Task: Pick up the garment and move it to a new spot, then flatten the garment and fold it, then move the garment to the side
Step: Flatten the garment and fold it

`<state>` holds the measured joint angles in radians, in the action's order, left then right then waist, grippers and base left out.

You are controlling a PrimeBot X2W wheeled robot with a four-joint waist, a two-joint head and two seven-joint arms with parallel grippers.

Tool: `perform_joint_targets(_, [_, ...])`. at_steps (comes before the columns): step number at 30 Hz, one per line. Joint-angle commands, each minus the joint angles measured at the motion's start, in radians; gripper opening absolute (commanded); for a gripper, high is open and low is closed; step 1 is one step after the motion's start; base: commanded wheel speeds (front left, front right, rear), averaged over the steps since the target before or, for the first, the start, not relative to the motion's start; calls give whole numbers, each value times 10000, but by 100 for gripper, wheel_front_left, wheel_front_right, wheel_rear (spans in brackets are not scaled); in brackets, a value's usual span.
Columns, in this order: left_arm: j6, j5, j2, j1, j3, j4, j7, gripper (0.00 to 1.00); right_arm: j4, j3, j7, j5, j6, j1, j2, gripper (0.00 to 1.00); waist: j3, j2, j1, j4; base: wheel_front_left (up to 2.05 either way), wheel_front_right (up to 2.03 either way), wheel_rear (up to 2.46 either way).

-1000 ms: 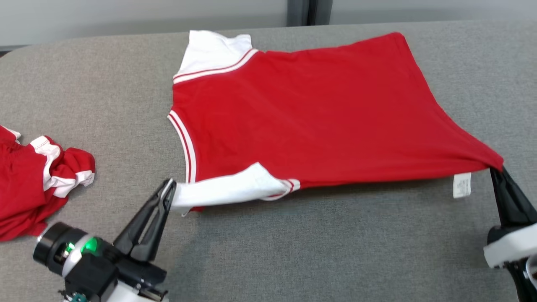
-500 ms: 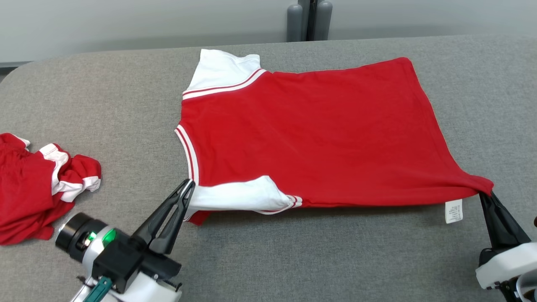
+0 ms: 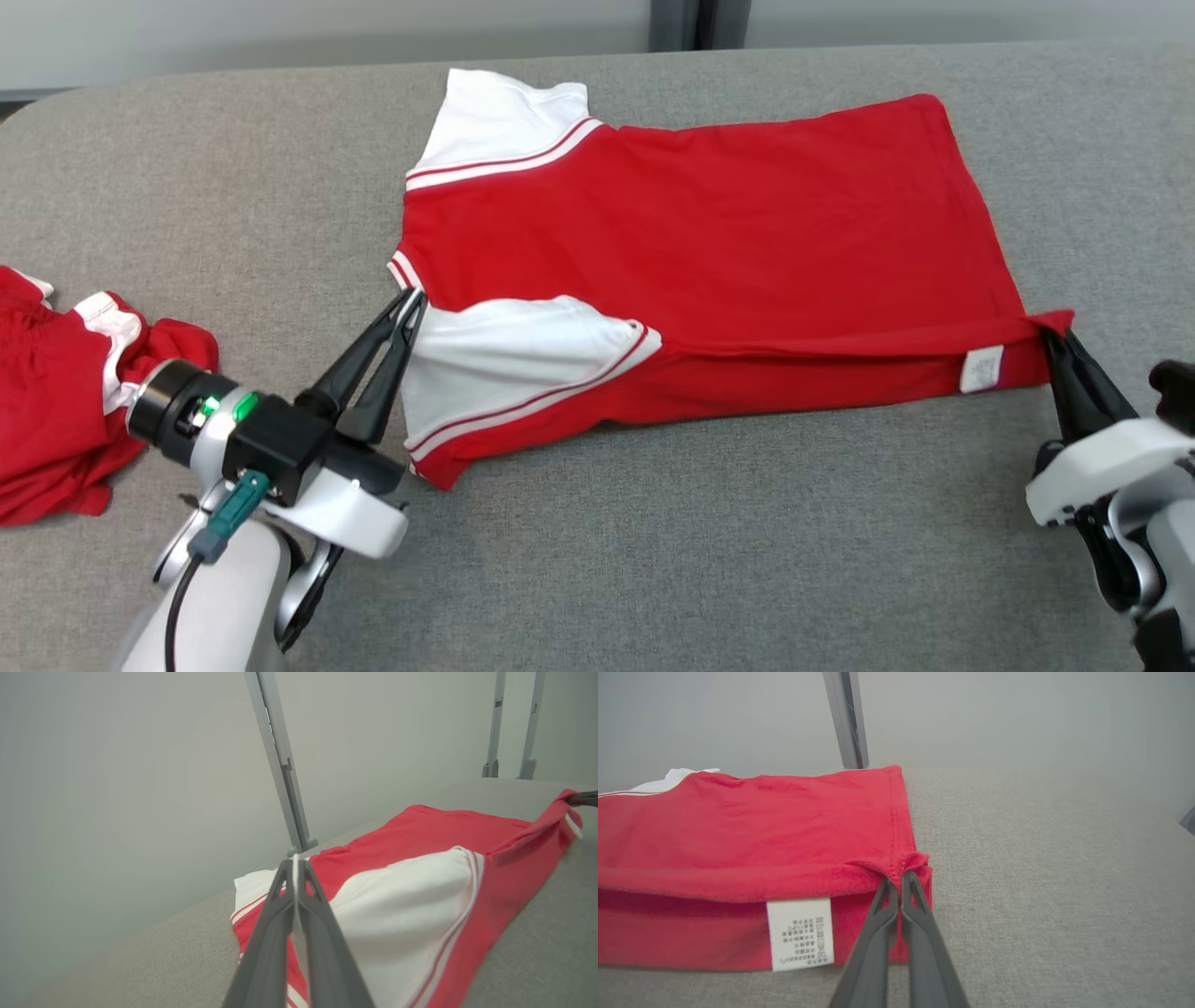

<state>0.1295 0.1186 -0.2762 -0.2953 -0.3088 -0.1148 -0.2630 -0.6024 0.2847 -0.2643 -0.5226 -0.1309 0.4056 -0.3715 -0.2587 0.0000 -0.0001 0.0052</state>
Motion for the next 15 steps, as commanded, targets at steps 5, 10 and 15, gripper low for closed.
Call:
perform_joint_targets(5, [11,203,-188,-1227,-688,-1111,-6,0,-929,418,-15,180,2,1169,72,0,-281,0,1,101,0,0,0])
perform_joint_targets(10, [12,276,-219,-1822,-1137,-1734,-4,0,-1377,625,-15,285,2,1719,54,0,-483,0,1,126,0,0,0])
perform_joint_targets(15, [13,325,-313,-2472,-1575,-2257,-4,0,-1808,746,-15,314,2,2251,101,0,-820,0,1,65,0,0,0])
